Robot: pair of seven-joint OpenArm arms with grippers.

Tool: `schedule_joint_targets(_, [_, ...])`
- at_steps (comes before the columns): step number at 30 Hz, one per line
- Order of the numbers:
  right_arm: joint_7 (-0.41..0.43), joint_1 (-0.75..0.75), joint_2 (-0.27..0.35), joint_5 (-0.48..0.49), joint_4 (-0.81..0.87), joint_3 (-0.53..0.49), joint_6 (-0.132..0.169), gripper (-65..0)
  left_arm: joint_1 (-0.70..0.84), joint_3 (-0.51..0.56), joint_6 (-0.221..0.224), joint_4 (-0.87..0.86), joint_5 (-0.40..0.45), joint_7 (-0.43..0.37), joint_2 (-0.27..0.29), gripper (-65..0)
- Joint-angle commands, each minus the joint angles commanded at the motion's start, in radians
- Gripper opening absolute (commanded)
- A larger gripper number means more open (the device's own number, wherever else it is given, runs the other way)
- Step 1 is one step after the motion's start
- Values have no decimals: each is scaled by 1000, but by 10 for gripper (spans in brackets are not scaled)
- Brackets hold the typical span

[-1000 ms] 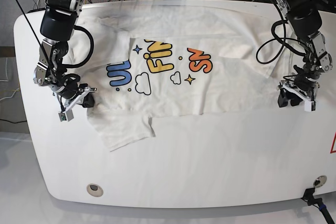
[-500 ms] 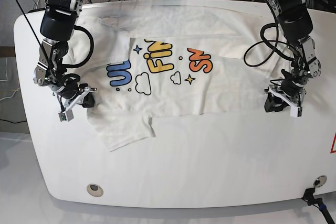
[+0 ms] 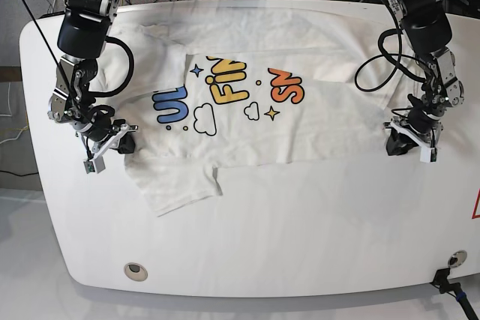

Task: Fold the T-shirt properly
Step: 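Move both grippers down to the shirt's side edges and grasp them, then lift the side edges and fold the shirt body over the collar fold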

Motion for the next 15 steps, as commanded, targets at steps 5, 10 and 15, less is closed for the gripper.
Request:
schedule_joint_targets(5, [0, 0, 0, 0, 0, 0, 0, -650, 0, 0, 0, 0, 0, 2, 0, -273])
schedule_joint_targets(10, [0, 0, 0, 0, -2, 0, 0, -650, 2, 3, 0, 2, 2, 38, -20, -273])
schedule_joint_targets(15, [0, 0, 0, 0, -2, 0, 0, -650, 26, 5, 0, 2, 2, 48, -21, -273])
